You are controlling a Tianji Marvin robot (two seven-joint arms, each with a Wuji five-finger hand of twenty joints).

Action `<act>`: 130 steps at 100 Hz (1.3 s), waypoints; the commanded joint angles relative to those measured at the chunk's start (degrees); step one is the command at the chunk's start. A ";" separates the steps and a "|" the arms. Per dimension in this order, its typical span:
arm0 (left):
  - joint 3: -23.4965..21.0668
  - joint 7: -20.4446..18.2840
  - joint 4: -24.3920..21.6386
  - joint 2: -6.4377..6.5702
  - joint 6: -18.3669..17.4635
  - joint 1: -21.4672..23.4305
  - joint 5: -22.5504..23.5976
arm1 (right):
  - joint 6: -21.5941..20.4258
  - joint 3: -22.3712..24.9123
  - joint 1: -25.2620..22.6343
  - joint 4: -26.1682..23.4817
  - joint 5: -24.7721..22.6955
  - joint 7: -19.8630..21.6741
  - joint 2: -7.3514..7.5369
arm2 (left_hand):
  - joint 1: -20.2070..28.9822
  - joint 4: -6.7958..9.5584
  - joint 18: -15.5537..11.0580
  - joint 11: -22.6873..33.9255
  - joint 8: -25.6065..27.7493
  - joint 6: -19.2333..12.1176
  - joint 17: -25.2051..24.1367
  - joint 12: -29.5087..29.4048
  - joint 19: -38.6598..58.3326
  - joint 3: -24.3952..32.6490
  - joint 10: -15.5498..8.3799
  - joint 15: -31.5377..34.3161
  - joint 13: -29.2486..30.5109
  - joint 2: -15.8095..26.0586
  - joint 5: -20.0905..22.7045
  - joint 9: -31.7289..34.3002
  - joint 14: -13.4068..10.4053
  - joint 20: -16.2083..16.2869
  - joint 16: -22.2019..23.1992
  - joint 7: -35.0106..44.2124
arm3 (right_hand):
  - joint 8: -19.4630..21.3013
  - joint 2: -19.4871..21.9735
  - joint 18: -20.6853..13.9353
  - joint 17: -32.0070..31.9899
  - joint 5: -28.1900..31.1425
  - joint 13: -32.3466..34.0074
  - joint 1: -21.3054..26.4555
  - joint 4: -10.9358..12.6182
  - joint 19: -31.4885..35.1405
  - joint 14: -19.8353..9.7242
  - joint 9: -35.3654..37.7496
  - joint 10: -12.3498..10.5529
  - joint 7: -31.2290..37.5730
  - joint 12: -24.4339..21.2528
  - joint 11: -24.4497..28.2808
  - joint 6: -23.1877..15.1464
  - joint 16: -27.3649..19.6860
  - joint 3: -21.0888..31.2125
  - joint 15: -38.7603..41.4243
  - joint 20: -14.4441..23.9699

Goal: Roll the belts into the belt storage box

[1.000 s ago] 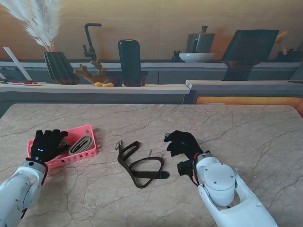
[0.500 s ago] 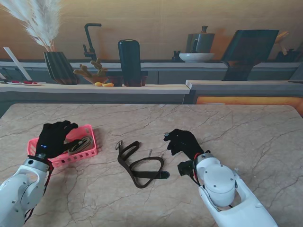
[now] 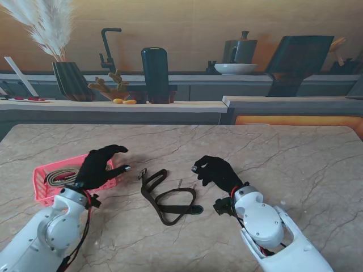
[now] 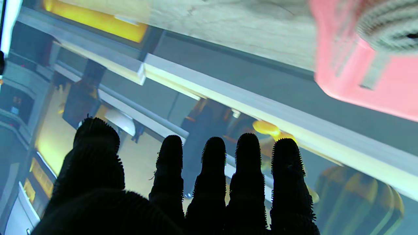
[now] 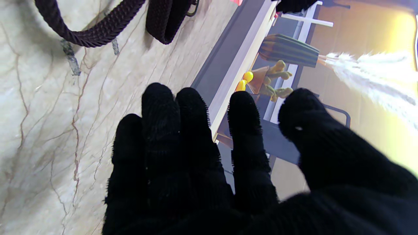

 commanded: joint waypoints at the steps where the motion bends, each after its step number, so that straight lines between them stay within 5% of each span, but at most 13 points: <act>1: 1.21 -1.35 -0.83 -0.94 -0.47 0.01 0.05 | -0.55 -0.41 0.07 0.30 -0.38 0.45 0.15 | 1.85 1.03 -0.51 -1.74 -0.68 0.09 -0.33 -0.79 -1.01 -0.43 0.70 -1.20 -0.90 -2.05 1.07 0.79 0.54 -0.72 -0.80 -2.23 | 0.77 -1.80 0.32 -0.79 -0.91 -1.26 -2.16 1.59 -1.13 -2.06 -0.73 -0.69 -0.82 -0.60 -0.97 -2.29 -0.71 1.36 -1.81 -0.84; 13: 2.42 -6.17 -1.02 0.08 -0.31 -0.53 1.15 | -1.86 -0.84 0.40 1.04 -1.94 1.75 0.66 | 1.11 1.11 -0.61 -3.56 -1.94 0.29 -0.34 -1.86 -3.12 1.40 0.68 -3.10 -1.28 -6.60 1.02 0.34 0.18 -2.29 -2.26 -4.85 | 1.87 -2.38 0.47 -1.37 -1.91 -2.74 -3.39 2.14 -3.81 -2.32 -3.04 -0.57 -3.82 -1.20 -2.98 -2.22 -2.14 2.40 -5.47 -1.17; 15: 2.50 -6.97 -1.01 0.33 -0.37 -0.62 1.59 | -2.10 -0.89 0.47 1.18 -2.29 2.15 0.80 | -3.63 0.34 -0.77 -3.99 -2.69 0.28 -0.38 -2.72 -3.92 10.43 0.92 -3.58 -1.43 -9.44 0.94 0.09 0.01 -2.50 -3.34 -5.63 | 2.32 -2.60 0.59 -1.44 -2.11 -2.97 -3.63 2.31 -4.40 -2.33 -3.54 -0.62 -4.57 -1.32 -3.38 -2.23 -2.49 2.79 -6.32 -1.26; 20: 2.59 -9.18 -0.92 0.99 -0.84 -0.91 3.17 | -2.70 -1.02 0.64 1.50 -3.22 3.15 1.15 | -7.71 -0.44 -1.02 -5.31 -3.58 0.49 -0.45 -3.51 -6.22 18.04 0.70 -5.28 -1.98 -12.38 0.60 -0.79 -0.39 -3.27 -4.23 -7.48 | 2.99 -2.56 0.72 -1.65 -2.87 -3.75 -4.43 2.75 -5.86 -2.59 -4.95 -0.67 -6.17 -1.60 -4.32 -2.19 -3.14 3.41 -7.96 -1.68; 40: 2.41 -18.34 -1.51 3.11 -3.46 -1.88 6.75 | -3.81 -1.62 0.97 2.30 -4.72 3.47 1.40 | -12.82 -1.51 -4.33 -10.51 -9.00 1.11 -1.65 -9.19 -18.30 27.31 0.91 -11.64 -6.16 -18.58 -3.56 -6.82 -2.38 -7.57 -9.88 -15.12 | 5.03 -2.64 0.22 -1.78 -3.31 -4.30 -5.16 3.81 -10.01 -2.63 -6.04 -0.55 -8.82 -1.89 -5.32 -2.02 -4.08 4.04 -10.64 -3.01; 69: 8.26 -21.66 0.77 3.87 -1.09 -7.36 8.67 | -3.63 -1.84 0.84 2.27 -4.40 3.18 1.29 | -13.59 -1.91 -5.13 -12.27 -15.66 4.92 -1.98 -14.04 -23.83 31.08 4.01 -13.09 -9.34 -20.75 -9.44 -14.36 -1.46 -9.85 -12.71 -21.12 | 5.83 -2.46 0.93 -1.94 -3.14 -4.25 -5.29 3.88 -11.56 -2.69 -5.94 -0.54 -9.52 -1.85 -5.29 -2.01 -3.99 3.92 -10.83 -3.17; 98: 16.06 -29.27 4.10 4.91 0.23 -15.52 8.69 | -3.72 -1.46 0.32 2.27 -4.21 2.21 1.06 | -13.65 -1.91 -4.92 -11.80 -17.17 2.59 -2.32 -14.92 -25.70 31.18 2.88 -13.49 -9.96 -20.46 -10.77 -15.33 -2.21 -10.24 -13.51 -21.91 | 6.16 -2.13 1.33 -2.07 -2.97 -4.04 -5.20 3.77 -11.57 -2.77 -5.65 -0.72 -9.52 -1.70 -5.01 -2.13 -3.66 3.45 -10.50 -2.53; 118: 21.93 -29.02 8.08 4.96 1.90 -20.22 9.04 | -3.62 -1.41 0.08 2.13 -3.92 1.80 0.94 | -12.55 -1.77 -3.92 -11.17 -15.95 1.19 -1.51 -14.41 -25.56 31.81 2.26 -12.92 -9.35 -20.38 -11.44 -15.89 -1.64 -8.74 -13.26 -23.48 | 6.16 -1.82 1.48 -2.21 -2.79 -3.88 -5.16 3.69 -11.66 -2.72 -5.45 -0.63 -9.45 -1.63 -4.87 -2.06 -3.45 3.13 -10.20 -2.24; 130: 24.76 -28.06 10.50 4.80 2.76 -22.27 8.69 | -3.63 -1.32 -0.04 2.04 -3.85 1.72 0.92 | -11.72 -1.71 -2.03 -8.89 -6.45 -0.72 0.08 -12.56 -21.94 33.50 1.29 -10.66 -5.46 -20.94 -11.60 -12.37 -1.77 -5.77 -11.74 -17.06 | 6.13 -1.67 1.53 -2.26 -2.68 -3.84 -5.16 3.63 -11.72 -2.59 -5.23 -0.61 -9.35 -1.60 -4.79 -2.17 -3.38 2.88 -10.11 -2.12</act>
